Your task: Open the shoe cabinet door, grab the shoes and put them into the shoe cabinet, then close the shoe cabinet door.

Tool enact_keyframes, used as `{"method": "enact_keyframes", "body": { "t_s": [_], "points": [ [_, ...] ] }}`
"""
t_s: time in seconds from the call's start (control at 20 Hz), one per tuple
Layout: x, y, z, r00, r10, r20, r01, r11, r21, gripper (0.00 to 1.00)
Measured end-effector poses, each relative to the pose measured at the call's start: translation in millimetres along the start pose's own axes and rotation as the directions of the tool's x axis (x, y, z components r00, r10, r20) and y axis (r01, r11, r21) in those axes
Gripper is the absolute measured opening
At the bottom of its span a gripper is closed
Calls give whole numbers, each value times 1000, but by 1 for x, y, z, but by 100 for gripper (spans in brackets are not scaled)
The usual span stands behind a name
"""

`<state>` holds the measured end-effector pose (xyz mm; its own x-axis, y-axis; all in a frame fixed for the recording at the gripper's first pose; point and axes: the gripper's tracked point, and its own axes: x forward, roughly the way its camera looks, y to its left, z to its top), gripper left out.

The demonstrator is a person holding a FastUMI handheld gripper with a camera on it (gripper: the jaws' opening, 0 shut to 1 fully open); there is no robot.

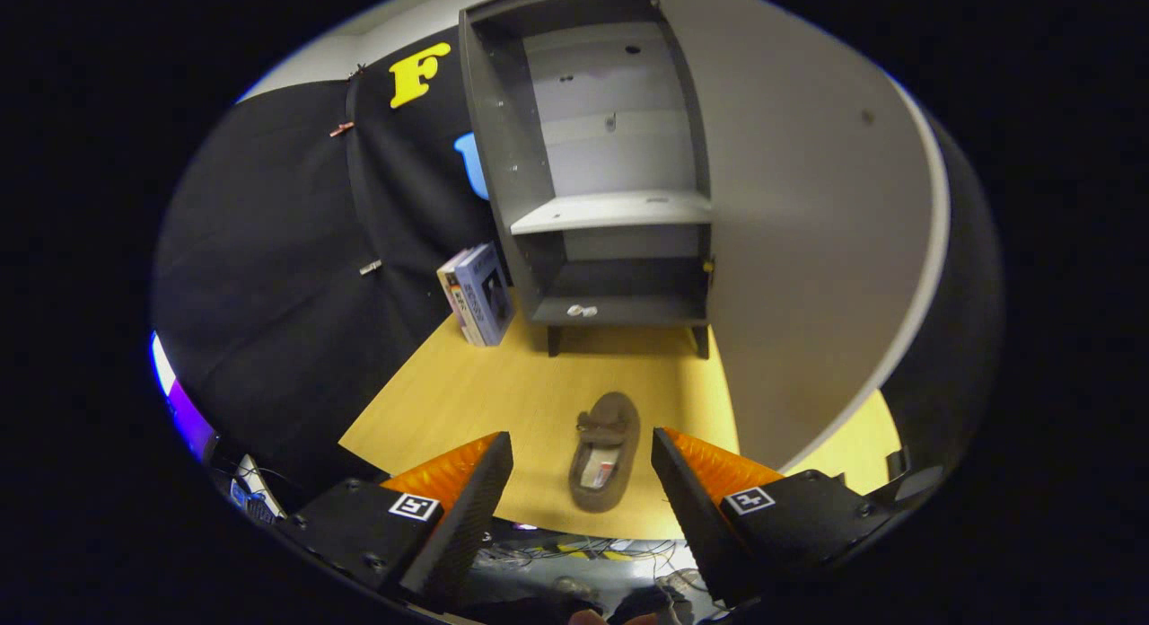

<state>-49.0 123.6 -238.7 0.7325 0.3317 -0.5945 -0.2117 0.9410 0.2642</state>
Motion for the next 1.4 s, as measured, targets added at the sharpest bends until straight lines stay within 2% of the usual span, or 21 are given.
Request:
{"method": "enact_keyframes", "body": {
  "t_s": [0.3, 0.5, 0.65, 0.85, 0.9, 0.95, 1.1, 1.2, 1.4],
  "points": [
    [94, 12, -73, 986, 22, -162, -20, 1000, 11, 99],
    [151, 8, -104, 977, -4, -215, 11, 999, 34, 99],
    [185, -4, -127, 965, -52, -256, 60, 998, 23, 98],
    [227, -15, -137, 961, -130, -242, 134, 991, -1, 82],
    [238, -17, -137, 962, -151, -227, 153, 988, -6, 73],
    [241, -20, -132, 963, -179, -201, 181, 983, -11, 73],
    [252, -37, -126, 948, -271, -170, 272, 962, -19, 37],
    [254, -35, -127, 952, -250, -178, 256, 967, 7, 14],
    [245, -35, -122, 961, -213, -174, 217, 976, 5, 16]
  ]
}}
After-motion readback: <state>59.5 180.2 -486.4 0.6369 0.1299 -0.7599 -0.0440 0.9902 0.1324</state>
